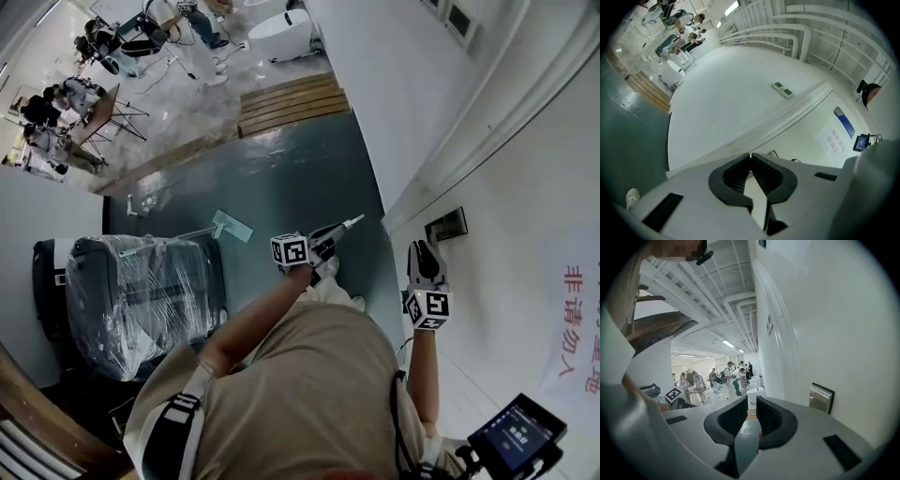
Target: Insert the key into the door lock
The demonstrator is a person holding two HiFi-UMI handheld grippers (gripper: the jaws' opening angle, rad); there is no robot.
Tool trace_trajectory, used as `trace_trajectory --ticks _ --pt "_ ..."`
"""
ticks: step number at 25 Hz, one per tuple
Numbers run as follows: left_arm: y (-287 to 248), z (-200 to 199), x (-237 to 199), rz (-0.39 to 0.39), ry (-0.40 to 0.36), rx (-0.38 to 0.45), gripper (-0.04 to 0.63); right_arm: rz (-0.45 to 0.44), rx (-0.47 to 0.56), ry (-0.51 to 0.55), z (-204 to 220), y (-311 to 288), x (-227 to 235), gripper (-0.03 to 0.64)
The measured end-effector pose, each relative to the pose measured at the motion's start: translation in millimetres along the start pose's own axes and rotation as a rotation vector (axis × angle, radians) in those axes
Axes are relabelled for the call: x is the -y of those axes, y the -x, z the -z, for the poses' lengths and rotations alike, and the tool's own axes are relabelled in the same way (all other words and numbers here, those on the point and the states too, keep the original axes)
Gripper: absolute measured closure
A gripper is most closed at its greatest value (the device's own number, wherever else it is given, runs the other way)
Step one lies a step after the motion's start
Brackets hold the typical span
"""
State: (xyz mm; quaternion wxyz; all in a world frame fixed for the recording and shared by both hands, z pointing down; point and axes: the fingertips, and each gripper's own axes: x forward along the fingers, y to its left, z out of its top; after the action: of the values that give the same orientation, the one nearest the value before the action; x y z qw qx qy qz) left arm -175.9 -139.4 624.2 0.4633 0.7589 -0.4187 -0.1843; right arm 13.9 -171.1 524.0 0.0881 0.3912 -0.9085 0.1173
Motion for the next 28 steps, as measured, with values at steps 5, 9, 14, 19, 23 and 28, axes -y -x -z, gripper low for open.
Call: trace_trajectory --ticks 5,9,14,19,23,28 --pt "-21 -28 -5 0.035 -0.005 -0.040 0.561 0.024 -0.004 0.004 -10 -34 6 0.555" --pt "-31 -52 -19 0.053 -0.013 -0.065 0.561 0.032 0.002 0.002 -18 -66 4 0.555" --pt "-40 -74 -40 0.071 -0.013 -0.091 0.561 0.045 0.001 0.009 -21 -101 2 0.555" --pt "-47 -91 -55 0.079 -0.010 -0.117 0.561 0.057 0.005 0.009 -23 -130 4 0.555" --pt "-54 -92 -56 0.089 -0.006 -0.143 0.561 0.074 0.008 0.017 -31 -129 3 0.555" --pt "-74 -80 -51 0.094 0.007 -0.170 0.561 0.082 -0.018 0.039 -34 -109 11 0.555"
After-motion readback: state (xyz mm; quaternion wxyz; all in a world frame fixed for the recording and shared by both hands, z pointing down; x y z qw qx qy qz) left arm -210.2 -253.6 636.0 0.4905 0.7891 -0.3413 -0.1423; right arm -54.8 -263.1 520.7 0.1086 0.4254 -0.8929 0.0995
